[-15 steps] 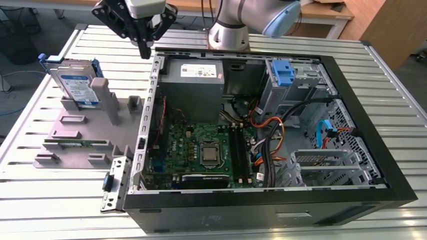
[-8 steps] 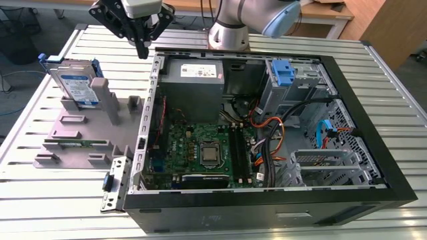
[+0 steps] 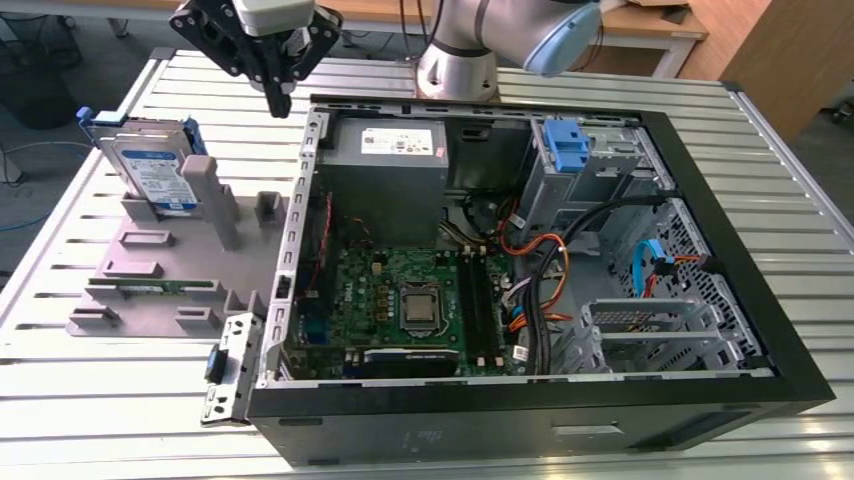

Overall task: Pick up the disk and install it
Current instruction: 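Reach for the disk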

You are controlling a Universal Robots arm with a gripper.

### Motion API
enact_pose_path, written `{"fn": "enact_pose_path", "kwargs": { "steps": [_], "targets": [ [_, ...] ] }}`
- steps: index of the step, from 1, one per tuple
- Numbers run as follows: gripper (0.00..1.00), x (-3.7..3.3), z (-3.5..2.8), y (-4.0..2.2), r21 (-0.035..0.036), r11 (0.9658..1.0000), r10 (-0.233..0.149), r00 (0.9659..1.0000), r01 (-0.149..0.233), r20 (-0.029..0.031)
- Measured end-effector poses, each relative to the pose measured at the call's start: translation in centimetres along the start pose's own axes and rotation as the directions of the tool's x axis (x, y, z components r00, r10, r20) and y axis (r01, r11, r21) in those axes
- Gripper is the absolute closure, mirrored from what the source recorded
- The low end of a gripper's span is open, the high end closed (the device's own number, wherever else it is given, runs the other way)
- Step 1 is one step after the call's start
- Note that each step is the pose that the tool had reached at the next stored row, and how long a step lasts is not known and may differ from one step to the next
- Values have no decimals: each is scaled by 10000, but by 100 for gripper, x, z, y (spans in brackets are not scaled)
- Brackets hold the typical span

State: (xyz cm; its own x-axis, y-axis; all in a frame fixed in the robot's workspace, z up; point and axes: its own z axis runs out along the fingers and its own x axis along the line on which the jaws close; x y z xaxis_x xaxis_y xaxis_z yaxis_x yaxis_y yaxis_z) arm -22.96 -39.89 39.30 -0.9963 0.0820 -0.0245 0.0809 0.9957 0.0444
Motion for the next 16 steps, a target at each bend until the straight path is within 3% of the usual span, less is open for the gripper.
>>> {"fn": "enact_pose_path", "kwargs": {
  "steps": [16],
  "targets": [
    [89,115,-3,-9,0,10000,5,10000,-5,0]
  ]
}}
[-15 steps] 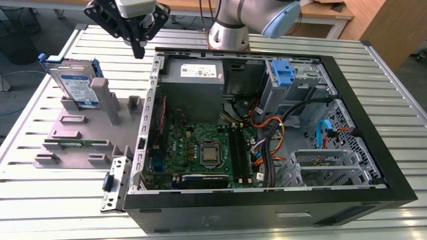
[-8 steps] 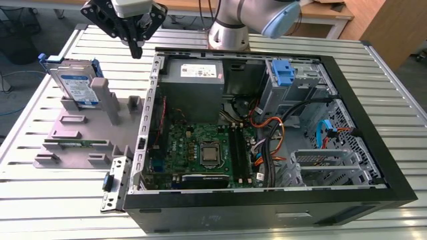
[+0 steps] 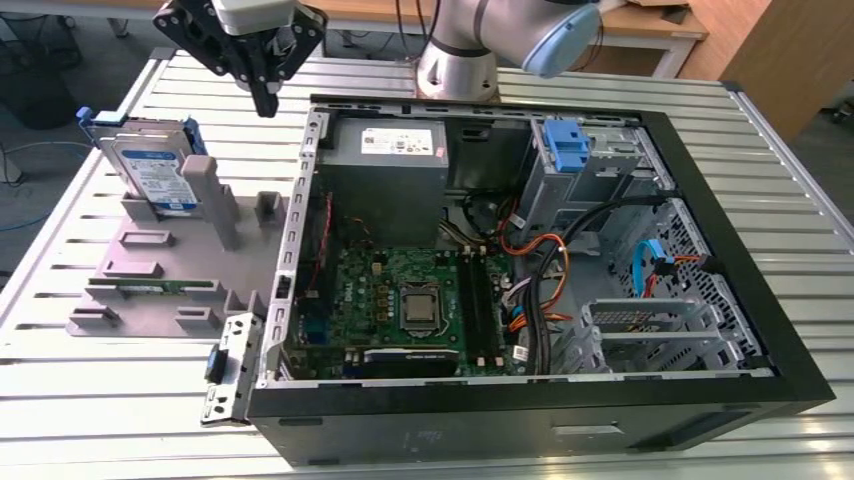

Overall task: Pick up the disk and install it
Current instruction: 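Reach for the disk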

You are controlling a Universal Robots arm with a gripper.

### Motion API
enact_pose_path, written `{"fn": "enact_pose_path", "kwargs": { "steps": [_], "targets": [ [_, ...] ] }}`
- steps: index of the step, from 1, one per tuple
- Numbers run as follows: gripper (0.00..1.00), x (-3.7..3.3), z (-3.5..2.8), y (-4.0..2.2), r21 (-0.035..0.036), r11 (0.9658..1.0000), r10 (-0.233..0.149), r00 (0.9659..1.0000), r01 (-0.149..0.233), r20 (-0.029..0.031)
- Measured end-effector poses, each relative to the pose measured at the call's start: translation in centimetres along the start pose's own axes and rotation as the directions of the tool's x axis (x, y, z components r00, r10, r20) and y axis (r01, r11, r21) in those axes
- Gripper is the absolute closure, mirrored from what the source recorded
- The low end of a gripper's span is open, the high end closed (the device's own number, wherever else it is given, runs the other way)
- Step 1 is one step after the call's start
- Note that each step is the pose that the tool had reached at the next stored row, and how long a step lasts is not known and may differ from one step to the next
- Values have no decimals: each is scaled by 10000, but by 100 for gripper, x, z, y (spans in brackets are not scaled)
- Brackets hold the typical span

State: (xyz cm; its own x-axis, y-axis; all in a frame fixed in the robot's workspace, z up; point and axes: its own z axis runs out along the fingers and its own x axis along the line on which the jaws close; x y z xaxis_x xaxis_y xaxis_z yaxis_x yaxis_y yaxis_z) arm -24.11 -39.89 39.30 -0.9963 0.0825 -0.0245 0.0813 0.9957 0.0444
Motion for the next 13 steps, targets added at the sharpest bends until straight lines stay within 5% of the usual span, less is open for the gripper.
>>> {"fn": "enact_pose_path", "kwargs": {
  "steps": [13],
  "targets": [
    [89,40,-1,-3,0,10000,0,10000,0,0]
  ]
}}
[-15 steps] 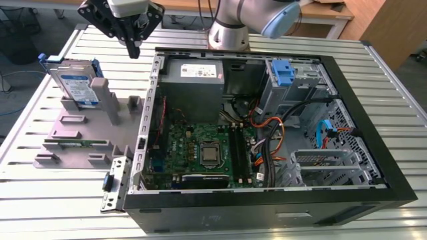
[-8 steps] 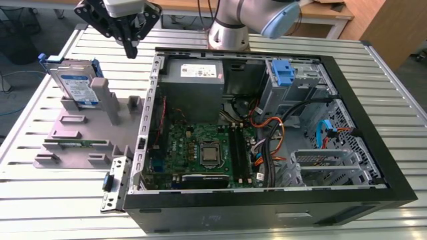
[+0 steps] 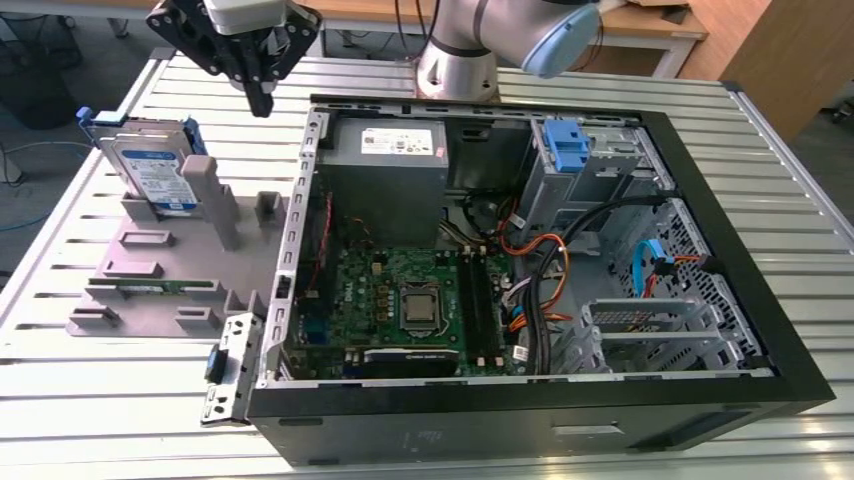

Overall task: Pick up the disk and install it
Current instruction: 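Reach for the disk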

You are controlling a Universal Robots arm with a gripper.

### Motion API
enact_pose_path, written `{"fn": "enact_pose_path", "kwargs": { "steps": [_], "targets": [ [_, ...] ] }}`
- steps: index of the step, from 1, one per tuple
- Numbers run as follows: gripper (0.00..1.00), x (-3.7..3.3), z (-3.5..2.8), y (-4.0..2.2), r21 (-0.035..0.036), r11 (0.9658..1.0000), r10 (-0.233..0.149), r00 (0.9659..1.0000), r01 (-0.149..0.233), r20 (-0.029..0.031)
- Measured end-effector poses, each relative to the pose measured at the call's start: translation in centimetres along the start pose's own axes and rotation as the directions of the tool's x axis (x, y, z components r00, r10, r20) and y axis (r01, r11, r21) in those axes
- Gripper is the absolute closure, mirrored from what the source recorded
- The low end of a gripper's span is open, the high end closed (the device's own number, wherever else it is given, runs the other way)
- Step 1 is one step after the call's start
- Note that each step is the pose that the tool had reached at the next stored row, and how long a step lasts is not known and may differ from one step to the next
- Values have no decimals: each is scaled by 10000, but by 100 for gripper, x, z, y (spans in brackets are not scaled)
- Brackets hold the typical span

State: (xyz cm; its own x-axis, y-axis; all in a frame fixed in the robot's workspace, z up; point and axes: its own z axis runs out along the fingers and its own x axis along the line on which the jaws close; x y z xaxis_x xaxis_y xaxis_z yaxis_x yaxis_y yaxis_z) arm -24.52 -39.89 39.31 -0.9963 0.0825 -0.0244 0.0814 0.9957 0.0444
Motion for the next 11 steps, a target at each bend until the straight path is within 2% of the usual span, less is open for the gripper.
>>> {"fn": "enact_pose_path", "kwargs": {
  "steps": [5,11],
  "targets": [
    [89,20,0,-2,0,10000,0,10000,0,0],
    [89,76,0,-6,0,10000,0,10000,0,1]
  ]
}}
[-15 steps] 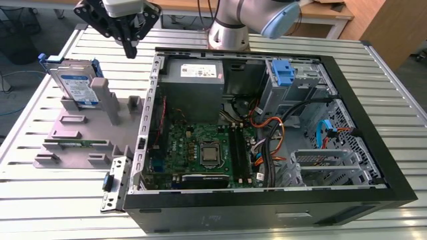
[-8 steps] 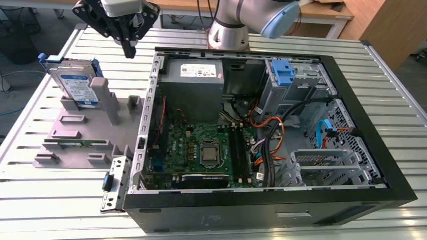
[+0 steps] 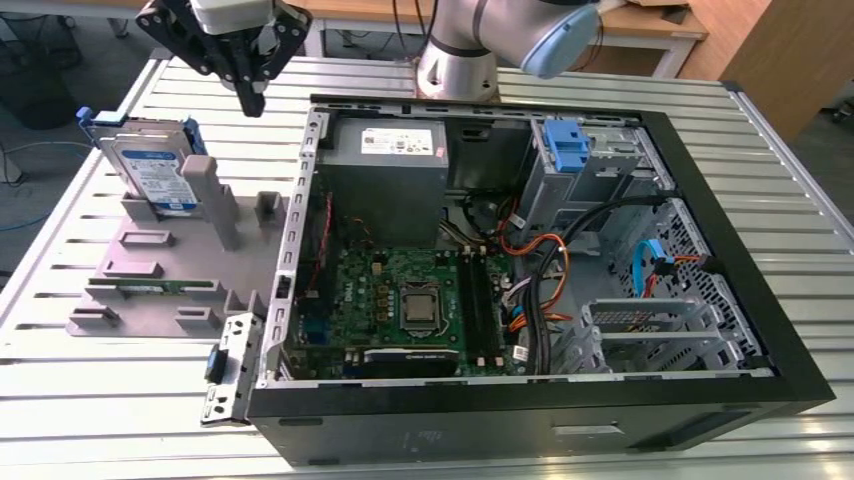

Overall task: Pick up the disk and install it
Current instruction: 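Reach for the disk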

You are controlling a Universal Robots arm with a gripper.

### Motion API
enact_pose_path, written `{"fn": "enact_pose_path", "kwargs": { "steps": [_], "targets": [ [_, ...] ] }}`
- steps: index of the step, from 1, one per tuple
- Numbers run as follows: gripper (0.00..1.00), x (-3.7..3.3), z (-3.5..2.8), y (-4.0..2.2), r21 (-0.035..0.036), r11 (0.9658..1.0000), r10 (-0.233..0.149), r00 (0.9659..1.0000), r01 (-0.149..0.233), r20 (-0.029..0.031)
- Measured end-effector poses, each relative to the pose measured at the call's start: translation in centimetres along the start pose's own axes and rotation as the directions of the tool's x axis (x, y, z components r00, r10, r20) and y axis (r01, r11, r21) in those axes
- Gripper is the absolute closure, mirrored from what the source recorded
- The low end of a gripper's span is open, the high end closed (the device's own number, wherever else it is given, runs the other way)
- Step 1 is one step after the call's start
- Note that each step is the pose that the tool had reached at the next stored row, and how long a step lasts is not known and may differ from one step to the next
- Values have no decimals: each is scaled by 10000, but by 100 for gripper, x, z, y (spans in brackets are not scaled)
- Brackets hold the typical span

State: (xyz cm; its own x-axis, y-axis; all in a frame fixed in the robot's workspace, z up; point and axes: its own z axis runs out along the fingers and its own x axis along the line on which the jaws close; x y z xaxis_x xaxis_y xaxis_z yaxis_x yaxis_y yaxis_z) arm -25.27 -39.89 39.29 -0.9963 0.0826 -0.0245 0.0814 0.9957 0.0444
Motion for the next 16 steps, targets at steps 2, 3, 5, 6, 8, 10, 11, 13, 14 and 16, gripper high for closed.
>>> {"fn": "enact_pose_path", "kwargs": {
  "steps": [2,3,5,6,8,10,11,13,14,16],
  "targets": [
    [89,19,-1,-2,1,10000,-1,10000,1,-1],
    [89,30,-1,-3,1,10000,-1,10000,1,-1],
    [89,53,-1,-4,0,10000,-1,10000,1,0],
    [89,66,-2,-5,1,10000,0,10000,0,-1],
    [89,94,-2,-8,0,10000,-1,10000,1,0],
    [89,127,-3,-10,0,10000,0,10000,0,0],
    [89,142,-4,-12,1,10000,0,10000,0,-1],
    [89,154,-3,-13,0,10000,-1,10000,1,0],
    [89,154,-4,-13,0,10000,-2,10000,2,0],
    [89,162,-4,-13,0,10000,-1,10000,1,-1]
  ]
}}
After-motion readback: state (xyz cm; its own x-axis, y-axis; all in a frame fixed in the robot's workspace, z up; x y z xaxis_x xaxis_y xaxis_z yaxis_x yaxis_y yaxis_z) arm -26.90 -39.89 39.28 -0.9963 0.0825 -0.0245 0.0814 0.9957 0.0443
